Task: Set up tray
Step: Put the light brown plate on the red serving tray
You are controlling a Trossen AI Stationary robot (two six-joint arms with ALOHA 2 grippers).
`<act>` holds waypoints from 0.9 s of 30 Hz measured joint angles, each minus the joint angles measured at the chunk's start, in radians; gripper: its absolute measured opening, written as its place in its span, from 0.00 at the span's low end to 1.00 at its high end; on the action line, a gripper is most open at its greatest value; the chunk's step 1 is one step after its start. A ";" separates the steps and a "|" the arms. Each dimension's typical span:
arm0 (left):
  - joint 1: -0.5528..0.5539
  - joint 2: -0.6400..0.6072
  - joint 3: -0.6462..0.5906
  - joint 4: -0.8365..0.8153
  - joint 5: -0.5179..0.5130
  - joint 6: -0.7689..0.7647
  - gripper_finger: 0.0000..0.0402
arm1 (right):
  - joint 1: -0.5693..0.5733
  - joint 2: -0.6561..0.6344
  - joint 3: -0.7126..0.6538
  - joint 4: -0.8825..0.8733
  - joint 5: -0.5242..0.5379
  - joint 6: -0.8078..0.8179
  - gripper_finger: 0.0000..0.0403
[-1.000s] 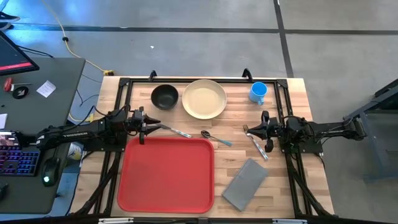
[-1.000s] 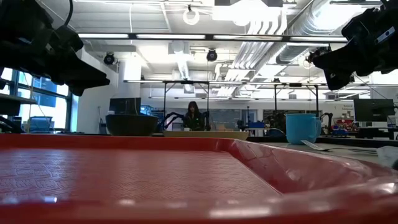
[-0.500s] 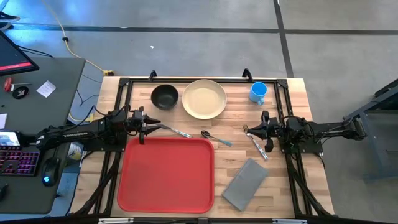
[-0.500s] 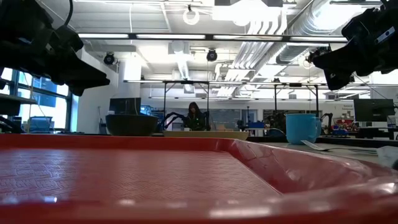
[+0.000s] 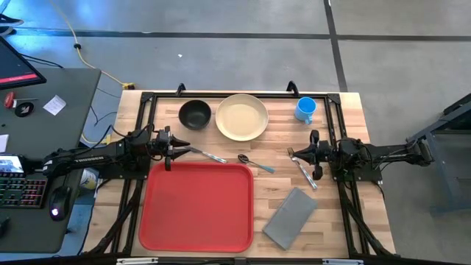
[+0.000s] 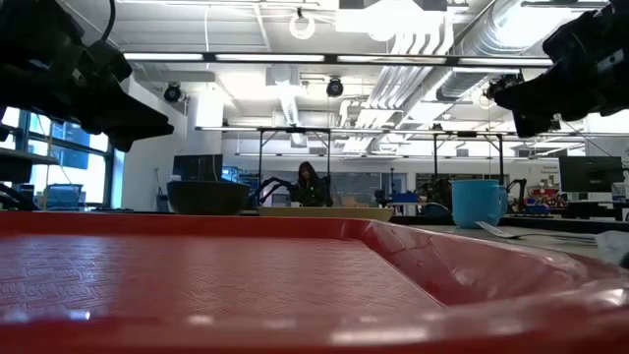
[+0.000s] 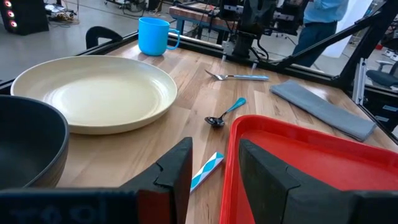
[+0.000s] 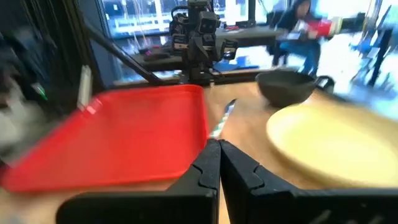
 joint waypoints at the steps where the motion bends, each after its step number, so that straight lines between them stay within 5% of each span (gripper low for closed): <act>1: 0.000 0.000 0.000 0.000 0.000 0.000 0.41 | 0.000 0.000 0.000 0.000 0.008 -0.049 0.00; 11: 0.000 0.000 0.000 0.034 -0.085 -0.009 0.41 | 0.000 0.000 0.000 0.008 0.044 -0.147 0.00; 21: 0.000 0.000 0.000 0.185 -0.143 -0.133 0.41 | 0.000 0.000 0.000 0.049 0.065 0.238 0.00; 27: 0.000 0.000 0.000 0.417 -0.120 -0.142 0.41 | -0.001 0.001 0.004 0.145 0.151 0.226 0.00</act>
